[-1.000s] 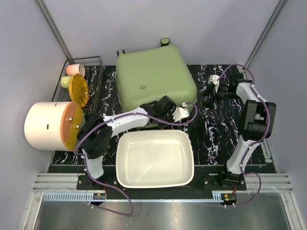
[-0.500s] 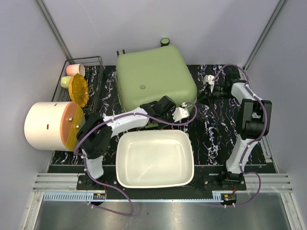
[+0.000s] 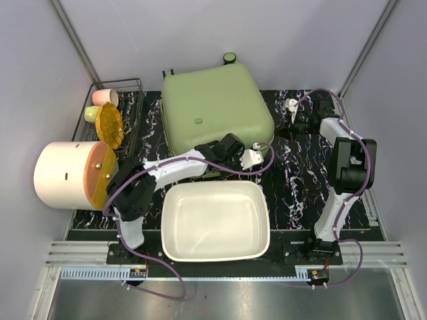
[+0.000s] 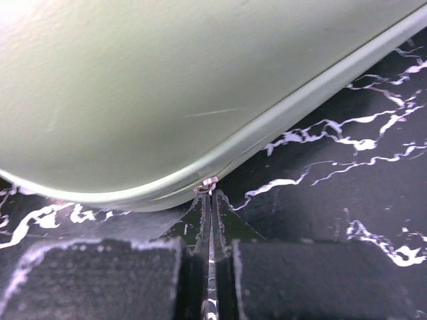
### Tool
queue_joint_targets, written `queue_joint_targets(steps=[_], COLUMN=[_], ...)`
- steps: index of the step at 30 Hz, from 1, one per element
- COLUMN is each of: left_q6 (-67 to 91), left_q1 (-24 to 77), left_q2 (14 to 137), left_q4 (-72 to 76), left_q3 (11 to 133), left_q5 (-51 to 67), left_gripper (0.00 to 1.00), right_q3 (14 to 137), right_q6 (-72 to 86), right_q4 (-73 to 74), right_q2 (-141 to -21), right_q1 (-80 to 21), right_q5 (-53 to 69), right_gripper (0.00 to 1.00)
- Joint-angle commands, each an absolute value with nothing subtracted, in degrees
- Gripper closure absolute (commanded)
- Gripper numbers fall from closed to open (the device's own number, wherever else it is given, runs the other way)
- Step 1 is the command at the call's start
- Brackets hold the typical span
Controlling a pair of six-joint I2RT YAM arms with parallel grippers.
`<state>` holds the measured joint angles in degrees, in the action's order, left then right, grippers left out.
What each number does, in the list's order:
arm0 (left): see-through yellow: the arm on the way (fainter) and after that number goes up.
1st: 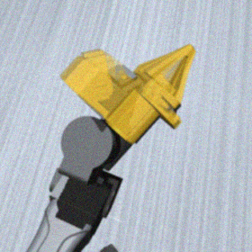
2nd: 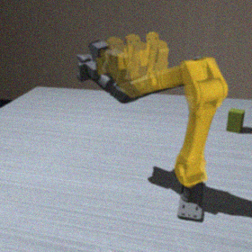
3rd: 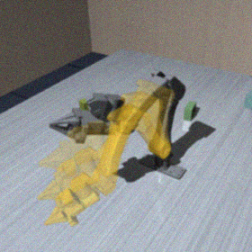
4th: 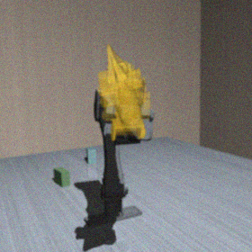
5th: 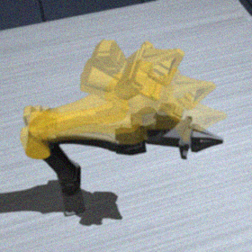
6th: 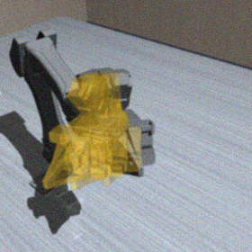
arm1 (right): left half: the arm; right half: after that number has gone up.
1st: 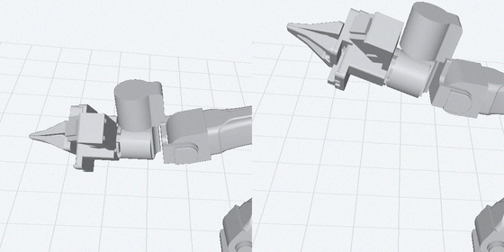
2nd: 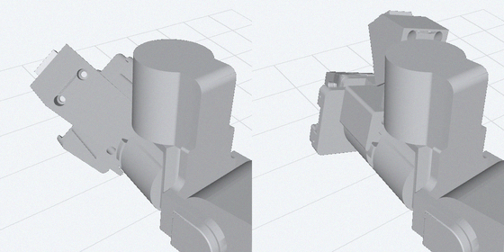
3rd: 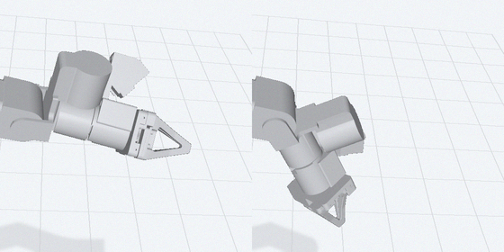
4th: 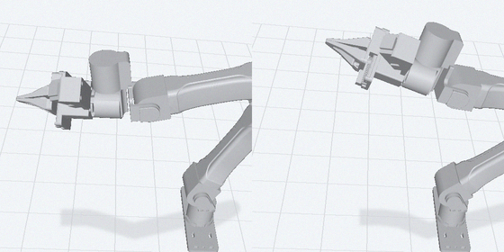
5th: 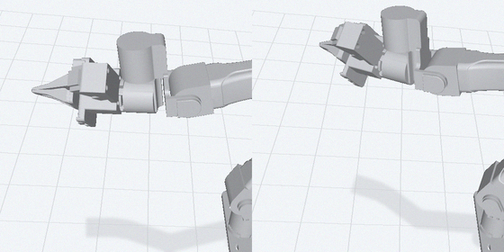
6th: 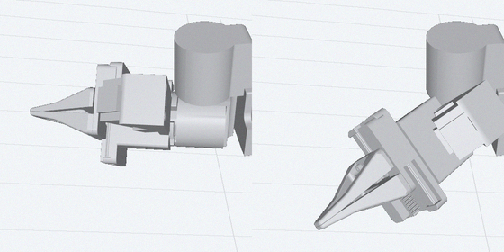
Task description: Open, take out, and arrange the luggage
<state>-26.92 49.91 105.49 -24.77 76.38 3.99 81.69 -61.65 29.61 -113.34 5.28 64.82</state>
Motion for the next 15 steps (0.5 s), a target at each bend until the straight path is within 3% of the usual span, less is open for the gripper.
queue_joint_targets(steps=[1,4,15], left_q6=[-29.79,-29.97,-30.23], left_q1=[47.55,47.64,46.85], left_q2=[107.14,107.23,106.71], left_q4=[-36.65,-36.65,-38.14], left_q3=[74.09,73.74,76.11], left_q5=[-0.35,-0.35,2.1], left_gripper=[1.0,1.0,0.99], right_q3=[81.13,81.47,81.83], right_q6=[-47.03,-40.62,-34.98], right_q4=[5.14,-4.26,-8.1], right_q2=[-112.06,-113.2,-115.32], right_q1=[5.1,5.01,2.9], right_q5=[61.79,60.47,60.12], right_gripper=[1.0,1.0,0.99])
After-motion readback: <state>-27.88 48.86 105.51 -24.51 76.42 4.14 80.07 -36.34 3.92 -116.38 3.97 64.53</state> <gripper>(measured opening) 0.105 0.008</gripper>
